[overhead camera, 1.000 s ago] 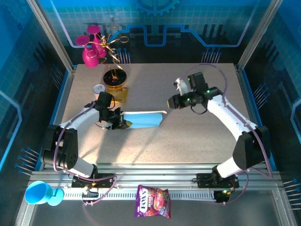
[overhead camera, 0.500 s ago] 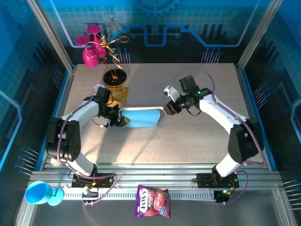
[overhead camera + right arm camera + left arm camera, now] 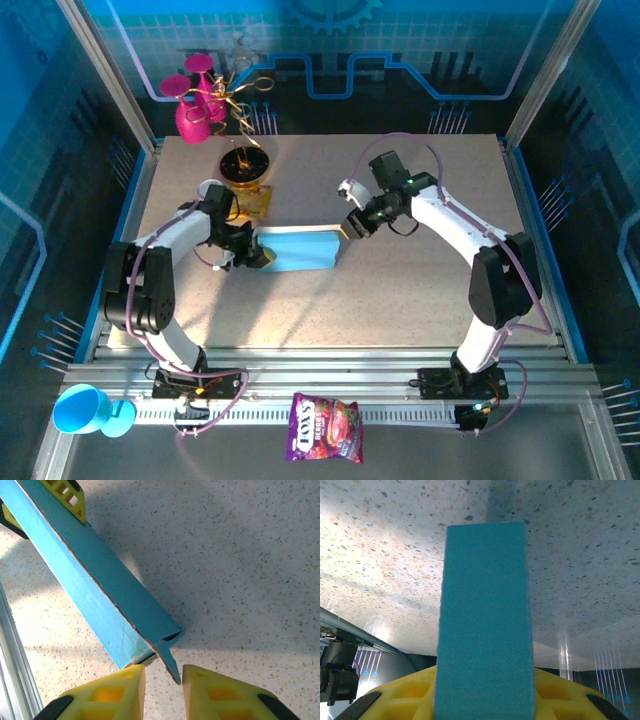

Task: Fold the paper box

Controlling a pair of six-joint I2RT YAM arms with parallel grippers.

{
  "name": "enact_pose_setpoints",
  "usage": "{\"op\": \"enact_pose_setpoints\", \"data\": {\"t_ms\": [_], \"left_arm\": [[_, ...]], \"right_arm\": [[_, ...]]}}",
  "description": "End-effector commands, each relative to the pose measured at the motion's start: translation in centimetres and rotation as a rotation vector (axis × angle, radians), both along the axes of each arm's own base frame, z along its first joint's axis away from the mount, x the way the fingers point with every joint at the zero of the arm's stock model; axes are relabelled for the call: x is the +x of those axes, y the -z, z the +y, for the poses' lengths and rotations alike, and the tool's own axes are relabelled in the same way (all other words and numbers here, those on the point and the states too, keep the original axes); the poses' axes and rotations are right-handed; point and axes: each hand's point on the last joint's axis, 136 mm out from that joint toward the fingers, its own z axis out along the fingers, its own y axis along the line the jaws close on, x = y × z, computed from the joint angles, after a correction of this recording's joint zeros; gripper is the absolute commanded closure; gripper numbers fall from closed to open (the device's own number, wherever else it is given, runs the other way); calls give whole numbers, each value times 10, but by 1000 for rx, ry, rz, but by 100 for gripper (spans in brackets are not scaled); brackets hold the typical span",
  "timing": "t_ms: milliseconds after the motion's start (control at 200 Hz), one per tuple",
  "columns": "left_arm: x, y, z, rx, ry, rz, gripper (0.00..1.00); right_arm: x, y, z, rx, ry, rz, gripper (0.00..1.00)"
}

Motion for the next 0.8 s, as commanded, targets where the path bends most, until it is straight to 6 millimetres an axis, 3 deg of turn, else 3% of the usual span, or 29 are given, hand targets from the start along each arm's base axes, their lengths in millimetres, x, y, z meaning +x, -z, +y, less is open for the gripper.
{"op": "enact_pose_setpoints", "data": {"t_ms": [0,435,796], "left_arm": [[-11,25,22,135,-28,122,100],[-8,31,28,156,-31,165,100],[-5,35,28,149,-35,173,100]], "right_arm": [[-4,-5,8,13,-29,24,71],[7,2,12,-19,-10,80,80],[10,3,13,-28,14,106,96]]}}
